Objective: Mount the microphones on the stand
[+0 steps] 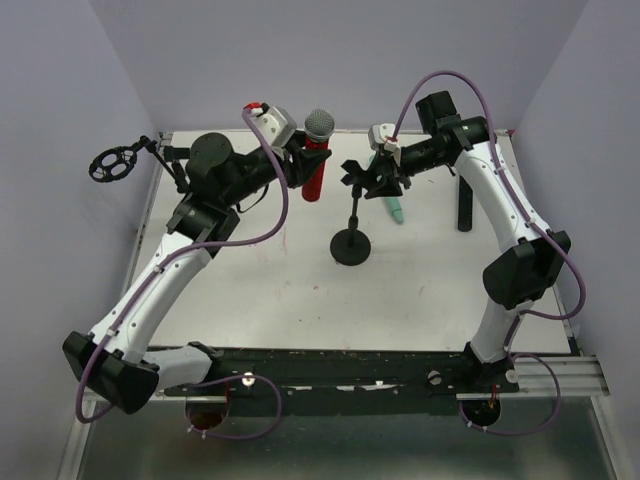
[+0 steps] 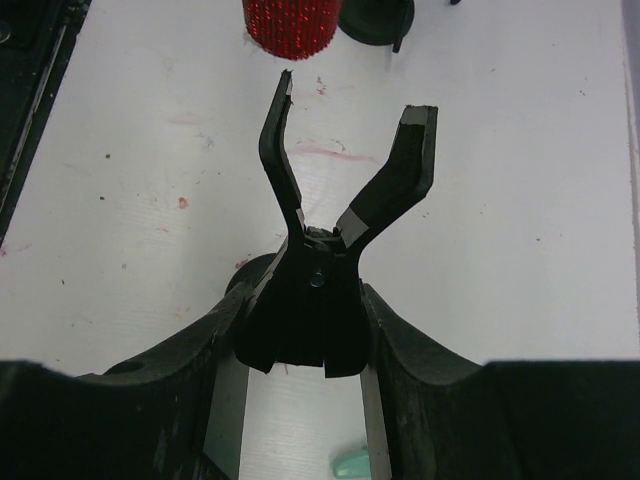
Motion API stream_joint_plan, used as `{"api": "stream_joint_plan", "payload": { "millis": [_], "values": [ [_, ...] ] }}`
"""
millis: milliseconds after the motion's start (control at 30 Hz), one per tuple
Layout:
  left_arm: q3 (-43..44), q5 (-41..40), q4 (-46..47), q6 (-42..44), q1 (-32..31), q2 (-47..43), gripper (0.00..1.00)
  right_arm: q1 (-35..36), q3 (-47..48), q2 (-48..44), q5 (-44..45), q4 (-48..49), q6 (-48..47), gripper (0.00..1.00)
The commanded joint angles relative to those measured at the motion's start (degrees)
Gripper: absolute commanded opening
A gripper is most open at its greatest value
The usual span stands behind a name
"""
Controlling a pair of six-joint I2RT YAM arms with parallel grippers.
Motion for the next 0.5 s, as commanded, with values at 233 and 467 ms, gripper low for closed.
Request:
{"api": "stream_joint_plan", "payload": {
  "millis": [233,467],
  "values": [
    [8.01,6.08,2.75,0.90,-1.35,9.53,0.00,-0.26,0.90,-0.18,-1.18,-0.70,0.43,0.19],
    [8.97,8.54,3.54,0.91,-2.31,12.43,0.00,-0.18,1.25,0.35,-1.97,-0.79,0.52,0.15]
  ]
}}
